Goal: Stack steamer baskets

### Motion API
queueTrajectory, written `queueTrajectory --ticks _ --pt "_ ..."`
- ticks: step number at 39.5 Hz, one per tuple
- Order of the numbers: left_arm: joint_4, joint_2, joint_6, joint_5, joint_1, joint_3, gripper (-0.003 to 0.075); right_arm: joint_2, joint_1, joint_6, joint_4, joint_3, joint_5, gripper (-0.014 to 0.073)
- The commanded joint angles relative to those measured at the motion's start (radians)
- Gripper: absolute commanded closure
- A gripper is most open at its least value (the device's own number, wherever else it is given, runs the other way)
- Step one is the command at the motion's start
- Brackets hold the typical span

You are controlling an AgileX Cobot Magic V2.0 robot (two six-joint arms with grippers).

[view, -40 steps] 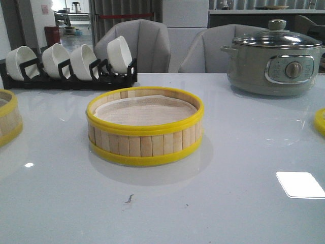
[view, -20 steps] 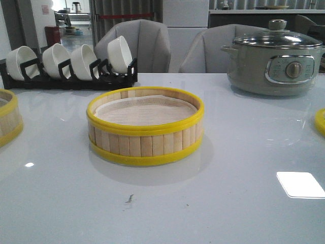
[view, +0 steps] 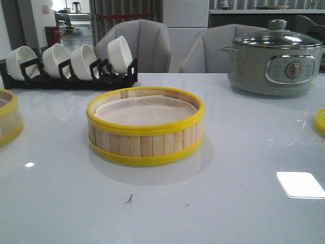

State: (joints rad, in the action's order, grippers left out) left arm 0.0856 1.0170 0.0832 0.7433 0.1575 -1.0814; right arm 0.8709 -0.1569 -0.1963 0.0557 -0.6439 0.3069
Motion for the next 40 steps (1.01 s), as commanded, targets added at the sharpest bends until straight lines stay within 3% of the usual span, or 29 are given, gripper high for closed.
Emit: queueTrajectory --ticks 1,8,19,40 --pt "-0.007 0.042 0.008 -0.066 0.003 -0.028 0.0198 -0.006 -0.001 0.013 0.004 -0.038 -0.082 0.0141" --pt "-0.007 0.178 0.024 -0.093 0.003 -0.028 0.0206 -0.006 -0.001 0.013 0.004 -0.037 -0.077 0.0154" --pt "0.001 0.437 0.024 -0.274 0.003 -0.047 0.0214 -0.006 -0.001 0.013 0.004 -0.037 -0.055 0.0154" --pt "0.001 0.809 0.024 -0.278 0.003 -0.197 0.0214 -0.006 -0.001 0.013 0.004 -0.037 -0.047 0.0154"
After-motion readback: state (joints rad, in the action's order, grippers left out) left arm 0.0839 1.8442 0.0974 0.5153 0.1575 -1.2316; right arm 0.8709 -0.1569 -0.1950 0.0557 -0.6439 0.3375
